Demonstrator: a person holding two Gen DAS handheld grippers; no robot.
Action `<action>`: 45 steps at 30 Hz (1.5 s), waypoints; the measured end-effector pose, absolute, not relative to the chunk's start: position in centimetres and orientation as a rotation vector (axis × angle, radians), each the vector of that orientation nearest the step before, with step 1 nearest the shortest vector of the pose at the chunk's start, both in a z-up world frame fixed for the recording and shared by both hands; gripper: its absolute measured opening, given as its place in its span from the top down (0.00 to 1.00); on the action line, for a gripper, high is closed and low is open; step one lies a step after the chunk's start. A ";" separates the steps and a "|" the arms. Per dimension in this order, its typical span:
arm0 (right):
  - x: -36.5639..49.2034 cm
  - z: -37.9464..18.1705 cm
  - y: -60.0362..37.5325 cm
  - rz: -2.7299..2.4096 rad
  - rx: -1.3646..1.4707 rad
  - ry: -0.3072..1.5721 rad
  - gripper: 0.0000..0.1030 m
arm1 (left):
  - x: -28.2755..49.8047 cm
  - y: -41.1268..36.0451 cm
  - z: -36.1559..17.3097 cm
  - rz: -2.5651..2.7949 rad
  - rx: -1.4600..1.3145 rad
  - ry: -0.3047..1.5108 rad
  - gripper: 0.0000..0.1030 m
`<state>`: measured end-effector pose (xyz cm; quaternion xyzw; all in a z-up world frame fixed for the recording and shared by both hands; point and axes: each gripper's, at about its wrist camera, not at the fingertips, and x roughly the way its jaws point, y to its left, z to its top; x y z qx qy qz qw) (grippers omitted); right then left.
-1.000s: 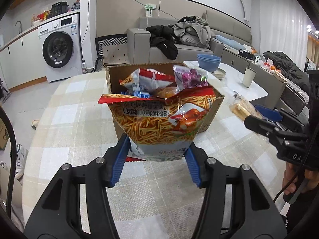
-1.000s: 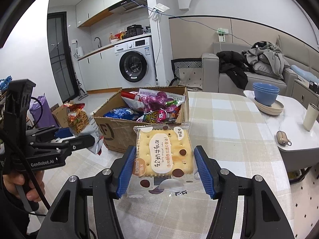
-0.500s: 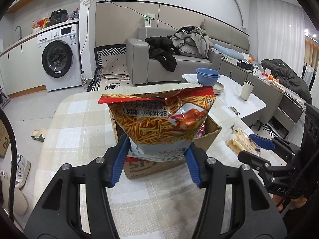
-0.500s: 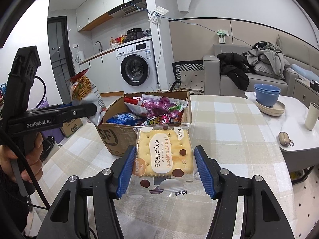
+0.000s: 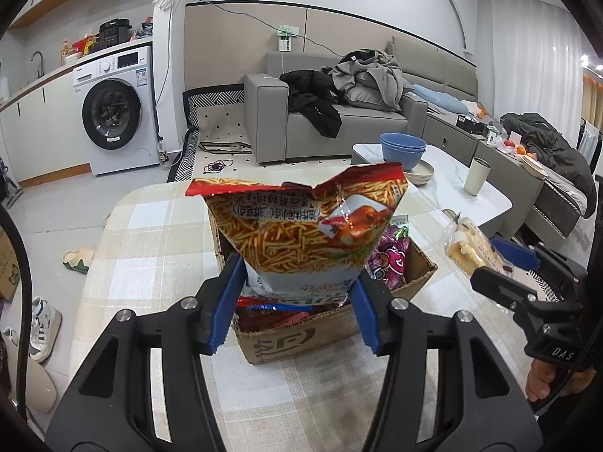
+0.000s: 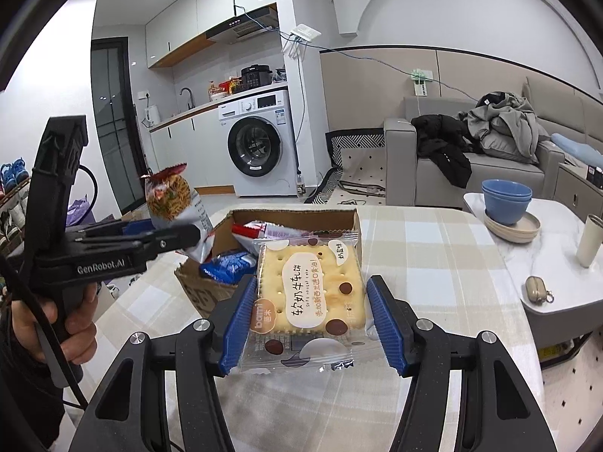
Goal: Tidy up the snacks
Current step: 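Carry the cracker pack and noodle bag into the box and open both tools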
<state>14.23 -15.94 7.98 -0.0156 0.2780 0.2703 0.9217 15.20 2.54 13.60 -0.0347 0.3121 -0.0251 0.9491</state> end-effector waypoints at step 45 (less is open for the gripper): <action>26.0 5.1 -9.4 0.602 -0.012 0.722 0.41 | 28.2 2.1 8.0 -0.083 -0.023 0.784 0.49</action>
